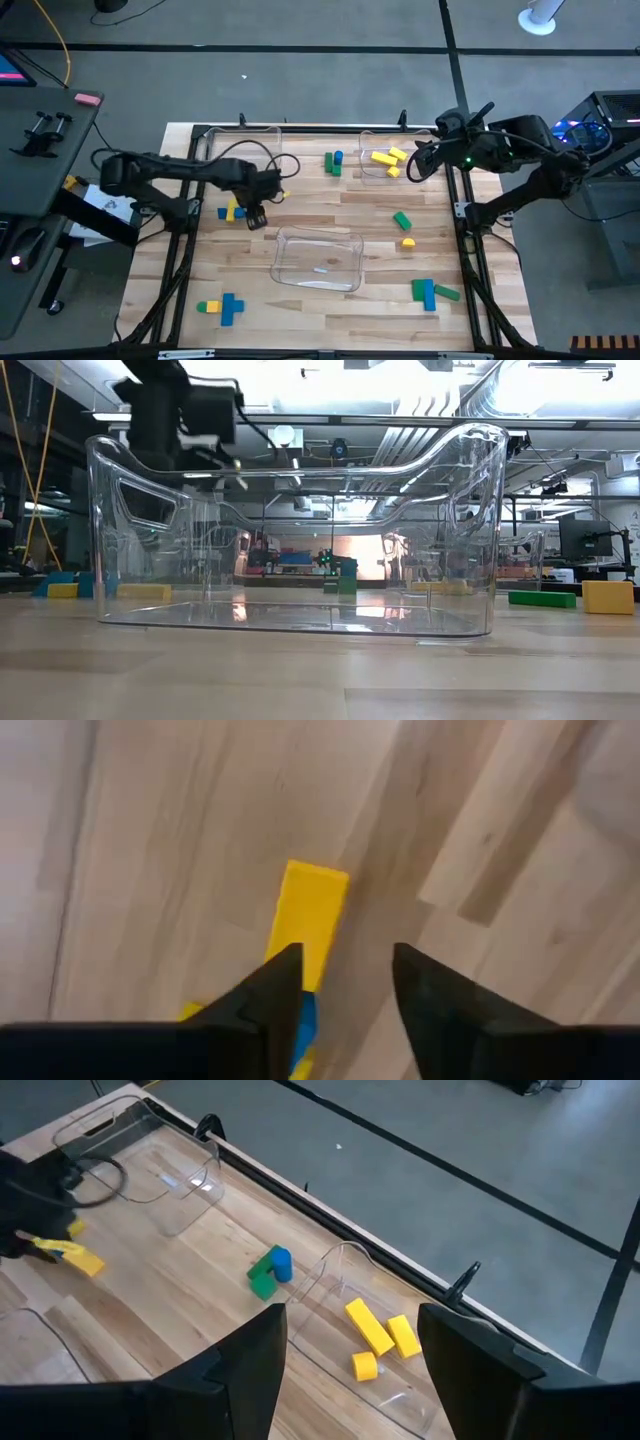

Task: Sort blocks
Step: Put the yellow block into the right transparent bin

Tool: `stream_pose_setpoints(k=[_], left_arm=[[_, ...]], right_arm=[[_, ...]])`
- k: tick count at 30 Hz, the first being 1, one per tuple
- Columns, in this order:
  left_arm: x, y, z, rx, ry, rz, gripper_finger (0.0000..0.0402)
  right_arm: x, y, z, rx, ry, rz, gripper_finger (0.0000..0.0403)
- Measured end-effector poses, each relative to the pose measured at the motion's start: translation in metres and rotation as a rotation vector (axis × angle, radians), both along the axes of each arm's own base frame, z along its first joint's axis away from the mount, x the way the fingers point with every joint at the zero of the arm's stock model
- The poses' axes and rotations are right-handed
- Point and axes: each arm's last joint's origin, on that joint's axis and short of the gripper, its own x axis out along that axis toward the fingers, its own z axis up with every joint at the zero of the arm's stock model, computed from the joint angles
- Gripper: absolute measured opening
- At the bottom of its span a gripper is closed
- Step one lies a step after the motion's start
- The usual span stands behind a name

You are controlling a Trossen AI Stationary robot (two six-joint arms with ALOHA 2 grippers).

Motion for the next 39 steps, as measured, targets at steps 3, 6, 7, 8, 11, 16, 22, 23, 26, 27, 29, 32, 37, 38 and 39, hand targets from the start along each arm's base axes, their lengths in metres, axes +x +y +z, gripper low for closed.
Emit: stream_pose_setpoints(k=[3, 6, 7, 8, 11, 16, 22, 23, 26, 27, 29, 32, 37, 38, 39], left_arm=[[0.006, 0.004, -0.008, -0.035, 0.040, -0.035, 0.0190], [0.008, 0.003, -0.018, -0.047, 0.084, -0.097, 0.0217], [0.009, 0.003, -0.021, -0.040, 0.099, -0.113, 0.0223], [0.009, 0.003, -0.024, -0.033, 0.119, -0.125, 0.0228], [0.012, 0.003, -0.035, -0.016, 0.170, -0.134, 0.0234], [0.015, 0.007, -0.052, 0.063, 0.267, -0.131, 0.0233], [0.018, 0.007, -0.062, 0.024, 0.282, -0.147, 0.0232], [0.019, 0.007, -0.063, 0.010, 0.279, -0.156, 0.0231], [0.019, 0.006, -0.064, 0.004, 0.275, -0.157, 0.0210], [0.019, 0.006, -0.064, -0.001, 0.274, -0.153, 0.0195], [0.019, 0.006, -0.062, -0.006, 0.265, -0.140, 0.0150], [0.016, 0.007, -0.054, -0.001, 0.245, -0.128, 0.0075], [0.008, 0.011, -0.020, 0.008, 0.102, -0.049, 0.0073], [0.008, 0.012, -0.009, 0.023, 0.051, -0.028, 0.0073], [0.009, 0.013, 0.003, 0.041, -0.017, -0.002, 0.0073]], right_arm=[[0.000, 0.000, 0.000, 0.006, 0.000, 0.004, 0.0224], [0.000, 0.000, 0.000, 0.009, 0.001, 0.007, 0.0224], [0.000, 0.000, 0.000, 0.010, 0.001, 0.007, 0.0224], [0.000, 0.000, 0.000, 0.010, 0.001, 0.007, 0.0224], [0.000, 0.000, 0.000, 0.012, 0.001, 0.008, 0.0224], [0.000, 0.000, 0.000, 0.018, -0.004, 0.004, 0.0224], [0.000, 0.000, 0.000, 0.018, -0.004, 0.003, 0.0224], [0.000, 0.000, 0.000, 0.018, -0.004, 0.002, 0.0224], [0.001, 0.000, 0.000, 0.018, -0.004, 0.002, 0.0224], [0.001, 0.000, 0.000, 0.018, -0.004, 0.002, 0.0224], [0.001, 0.000, 0.000, 0.018, -0.004, 0.002, 0.0224], [0.001, 0.000, 0.000, 0.018, -0.004, 0.002, 0.0224], [0.001, 0.000, 0.000, 0.017, -0.003, 0.003, 0.0224], [0.001, 0.000, 0.000, 0.017, -0.003, 0.003, 0.0224], [0.001, 0.000, 0.000, 0.017, -0.003, 0.003, 0.0224]])
